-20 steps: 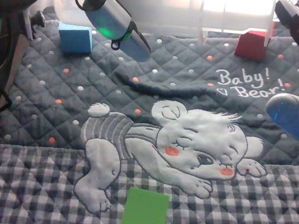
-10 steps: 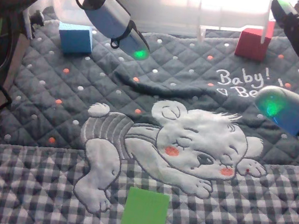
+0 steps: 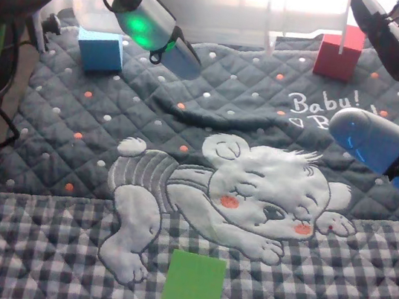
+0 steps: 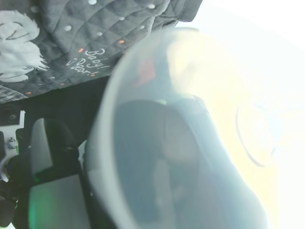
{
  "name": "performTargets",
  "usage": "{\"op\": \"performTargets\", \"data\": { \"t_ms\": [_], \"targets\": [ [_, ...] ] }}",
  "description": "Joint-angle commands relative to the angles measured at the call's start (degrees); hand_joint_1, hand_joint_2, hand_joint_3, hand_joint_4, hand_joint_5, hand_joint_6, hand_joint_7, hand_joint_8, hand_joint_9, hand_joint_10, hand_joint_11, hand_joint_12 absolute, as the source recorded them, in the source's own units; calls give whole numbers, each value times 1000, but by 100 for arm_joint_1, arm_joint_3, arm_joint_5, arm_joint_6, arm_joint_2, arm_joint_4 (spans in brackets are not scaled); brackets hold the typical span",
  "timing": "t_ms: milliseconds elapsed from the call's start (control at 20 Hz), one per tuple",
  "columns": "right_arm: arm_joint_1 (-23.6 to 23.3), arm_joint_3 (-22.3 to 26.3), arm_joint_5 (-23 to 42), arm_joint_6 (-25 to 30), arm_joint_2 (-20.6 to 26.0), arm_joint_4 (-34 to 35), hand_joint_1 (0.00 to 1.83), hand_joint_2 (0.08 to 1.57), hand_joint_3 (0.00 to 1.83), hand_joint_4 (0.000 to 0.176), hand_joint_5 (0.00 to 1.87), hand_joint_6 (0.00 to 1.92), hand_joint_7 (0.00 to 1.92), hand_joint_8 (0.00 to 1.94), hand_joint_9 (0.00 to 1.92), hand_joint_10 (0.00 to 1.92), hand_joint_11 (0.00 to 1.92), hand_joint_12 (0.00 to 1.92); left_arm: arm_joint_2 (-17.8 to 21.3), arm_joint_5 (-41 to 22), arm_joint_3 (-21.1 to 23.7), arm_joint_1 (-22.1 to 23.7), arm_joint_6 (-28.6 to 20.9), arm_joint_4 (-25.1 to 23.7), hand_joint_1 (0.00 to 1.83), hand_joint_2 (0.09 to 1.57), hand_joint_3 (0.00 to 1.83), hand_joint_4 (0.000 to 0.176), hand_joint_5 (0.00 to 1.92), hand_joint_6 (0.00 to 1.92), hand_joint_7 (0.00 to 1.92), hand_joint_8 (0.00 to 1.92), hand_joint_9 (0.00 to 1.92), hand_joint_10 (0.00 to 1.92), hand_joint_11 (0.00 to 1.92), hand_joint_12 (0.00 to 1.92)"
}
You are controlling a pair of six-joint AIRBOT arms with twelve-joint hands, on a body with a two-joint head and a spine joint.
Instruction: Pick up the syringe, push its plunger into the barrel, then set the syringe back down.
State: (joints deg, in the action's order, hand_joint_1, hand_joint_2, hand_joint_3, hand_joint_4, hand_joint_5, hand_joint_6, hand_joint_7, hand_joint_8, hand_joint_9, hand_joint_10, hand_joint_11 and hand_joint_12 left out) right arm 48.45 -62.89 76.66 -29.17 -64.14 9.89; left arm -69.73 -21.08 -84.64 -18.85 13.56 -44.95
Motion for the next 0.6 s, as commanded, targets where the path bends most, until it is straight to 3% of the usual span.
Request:
{"op": "performTargets", "data": {
  "t_ms": [0,150,350,450,550],
  "targets": [
    [-86,11,390,40,-51,-371,0,1013,0,0,0,0,0,0,0,0,0,0,-84,-888,19,138,-95,293,1474,1158,6,0,1319,1921,1555,1921,1562,1921,1298,1921],
    [-86,11,388,90,-83,-347,0,991,0,0,0,0,0,0,0,0,0,0,-183,-902,-7,194,-108,294,1432,1175,13,0,1309,1921,1569,1921,1611,1921,1522,1921],
    [-92,-4,388,101,-117,-362,0,949,0,0,0,0,0,0,0,0,4,2,-269,-902,-33,249,-108,292,1399,1184,17,0,1364,1921,1603,1921,1616,1921,1402,1921],
    [-111,-7,388,102,-127,-374,1,971,0,0,0,0,0,0,0,0,0,0,-317,-910,-31,303,-109,288,1431,1168,9,0,1372,1921,1601,1921,1637,1921,1554,1921],
    [-114,-7,388,109,-135,-373,0,958,0,0,0,0,0,0,0,0,0,0,-334,-914,-28,323,-109,284,1429,1162,6,0,1356,1921,1586,1921,1625,1921,1531,1921]
  ]
}}
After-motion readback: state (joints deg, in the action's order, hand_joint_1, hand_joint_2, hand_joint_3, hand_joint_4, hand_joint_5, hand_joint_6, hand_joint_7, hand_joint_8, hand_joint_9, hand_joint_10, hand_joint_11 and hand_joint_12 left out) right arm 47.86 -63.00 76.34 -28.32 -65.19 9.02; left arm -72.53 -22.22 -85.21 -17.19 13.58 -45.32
